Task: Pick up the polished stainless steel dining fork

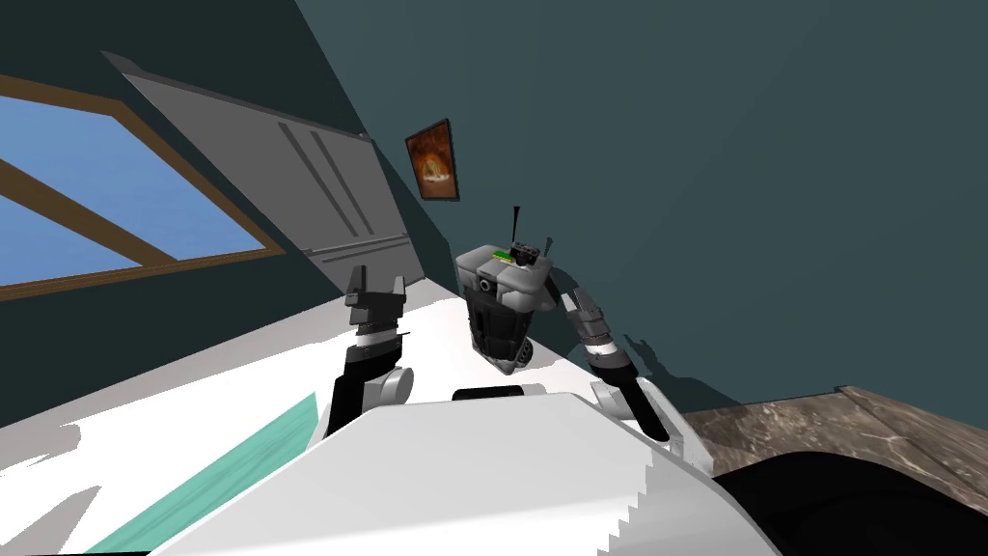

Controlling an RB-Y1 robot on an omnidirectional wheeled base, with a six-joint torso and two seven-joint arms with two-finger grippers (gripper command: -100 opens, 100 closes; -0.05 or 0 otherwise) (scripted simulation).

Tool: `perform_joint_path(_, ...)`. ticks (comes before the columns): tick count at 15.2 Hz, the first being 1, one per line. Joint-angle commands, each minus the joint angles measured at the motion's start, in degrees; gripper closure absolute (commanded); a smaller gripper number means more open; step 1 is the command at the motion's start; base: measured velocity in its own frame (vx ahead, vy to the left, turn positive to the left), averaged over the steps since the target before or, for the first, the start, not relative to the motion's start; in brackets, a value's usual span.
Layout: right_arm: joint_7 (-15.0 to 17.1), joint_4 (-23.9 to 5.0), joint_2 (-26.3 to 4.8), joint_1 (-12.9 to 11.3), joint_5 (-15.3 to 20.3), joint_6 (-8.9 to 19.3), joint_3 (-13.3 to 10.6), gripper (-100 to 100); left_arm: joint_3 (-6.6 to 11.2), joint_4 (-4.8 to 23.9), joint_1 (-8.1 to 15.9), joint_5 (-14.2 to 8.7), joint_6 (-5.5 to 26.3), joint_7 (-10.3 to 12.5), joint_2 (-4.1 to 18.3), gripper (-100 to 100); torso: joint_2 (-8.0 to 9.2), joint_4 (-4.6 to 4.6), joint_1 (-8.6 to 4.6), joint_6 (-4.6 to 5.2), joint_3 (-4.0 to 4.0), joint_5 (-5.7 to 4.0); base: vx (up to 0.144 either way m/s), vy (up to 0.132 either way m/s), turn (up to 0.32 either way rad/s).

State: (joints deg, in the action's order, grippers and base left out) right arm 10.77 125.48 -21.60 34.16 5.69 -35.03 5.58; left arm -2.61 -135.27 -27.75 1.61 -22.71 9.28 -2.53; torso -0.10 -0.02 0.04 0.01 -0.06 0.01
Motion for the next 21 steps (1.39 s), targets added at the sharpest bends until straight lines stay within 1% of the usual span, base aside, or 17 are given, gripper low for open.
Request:
perform_joint_path(1,0.33,-1.01,-2.86,0.43,0.46,-0.37,0.57,-100,0.0,0.0,0.0,0.0,0.0,0.0,0.0,0,0.0,0.0,0.0,0.0,0.0,0.0,0.025,0.016,-0.008)
perform_joint_path(2,0.33,-1.01,-3.16,0.43,0.46,-0.37,0.57,-100,0.0,0.0,0.0,0.0,0.0,0.0,0.0,0,-0.01,0.0,0.0,0.0,0.0,0.0,0.019,0.014,-0.003)
perform_joint_path(3,0.83,-2.54,-5.13,1.05,1.08,-0.9,1.5,-100,0.0,0.0,0.0,0.0,0.0,0.0,0.0,0,0.0,0.0,0.0,-0.01,0.0,0.0,0.024,0.025,-0.003)
perform_joint_path(4,0.83,-2.54,-6.37,1.05,1.08,-0.9,1.5,-100,0.0,0.0,0.0,0.0,0.0,0.0,0.0,0,-0.01,0.0,0.02,0.0,0.0,0.0,0.026,0.03,-0.008)
perform_joint_path(5,0.83,-2.54,-6.93,1.05,1.08,-0.9,1.5,-100,0.0,0.0,0.0,0.0,0.0,0.0,0.0,0,-0.01,0.0,0.04,0.0,-0.01,0.01,0.019,0.02,-0.006)
perform_joint_path(6,1.36,-4.17,-8.7,1.72,1.73,-1.45,2.49,-100,0.0,0.0,0.0,0.0,0.0,0.0,0.0,0,0.0,0.0,0.03,-0.01,0.0,0.01,0.026,0.025,-0.005)
perform_joint_path(8,1.36,-4.17,-10.88,1.72,1.73,-1.45,2.49,-100,0.0,0.0,0.0,0.0,0.0,0.0,0.0,0,-0.03,0.0,0.03,0.0,-0.01,0.01,0.027,0.022,-0.006)
perform_joint_path(9,1.92,-5.87,-12.47,2.41,2.42,-2.04,3.54,-100,0.0,0.0,0.0,0.0,0.0,0.0,0.0,0,-0.02,0.0,0.02,-0.01,-0.01,0.01,0.025,0.026,-0.004)
perform_joint_path(11,1.92,-5.87,-15.0,2.41,2.42,-2.04,3.54,-100,0.0,0.0,0.0,0.0,0.0,0.0,0.0,0,-0.03,0.0,0.05,-0.01,-0.02,0.01,0.026,0.026,-0.007)
perform_joint_path(12,2.5,-7.65,-16.36,3.13,3.14,-2.65,4.62,-100,0.0,0.0,0.0,0.0,0.0,0.0,0.0,0,-0.02,0.0,0.04,-0.01,-0.01,0.01,0.03,0.029,-0.004)
perform_joint_path(14,2.5,-7.65,-18.94,3.13,3.14,-2.65,4.62,-100,0.0,0.0,0.0,0.0,0.0,0.0,0.0,0,-0.04,-0.01,0.05,0.0,-0.03,0.01,0.029,0.025,-0.007)
perform_joint_path(15,2.5,-7.65,-19.28,3.13,3.14,-2.65,4.62,-100,0.0,0.0,0.0,0.0,0.0,0.0,0.0,0,-0.03,-0.01,0.04,-0.01,-0.02,0.01,0.012,0.01,-0.001)
perform_joint_path(16,3.09,-9.5,-21.2,3.88,3.87,-3.28,5.75,-100,0.0,0.0,0.0,0.0,0.0,0.0,0.0,0,0.0,0.0,0.01,-0.01,0.0,0.01,0.017,0.017,-0.002)
perform_joint_path(18,3.09,-9.5,-23.68,3.88,3.87,-3.28,5.75,-100,0.0,0.0,0.0,0.0,0.0,0.0,0.0,0,0.0,0.0,0.02,0.0,0.0,0.01,0.022,0.022,-0.007)
perform_joint_path(19,3.71,-11.4,-25.05,4.64,4.64,-3.93,6.92,-100,0.0,0.0,0.0,0.0,0.0,0.0,0.0,0,0.0,0.0,0.03,-0.01,0.0,0.01,0.028,0.034,-0.006)
perform_joint_path(21,3.71,-11.4,-27.84,4.64,4.64,-3.93,6.92,-100,0.0,0.0,0.0,0.0,0.0,0.0,0.0,0,-0.04,-0.01,0.08,0.0,-0.02,0.02,0.03,0.033,-0.007)
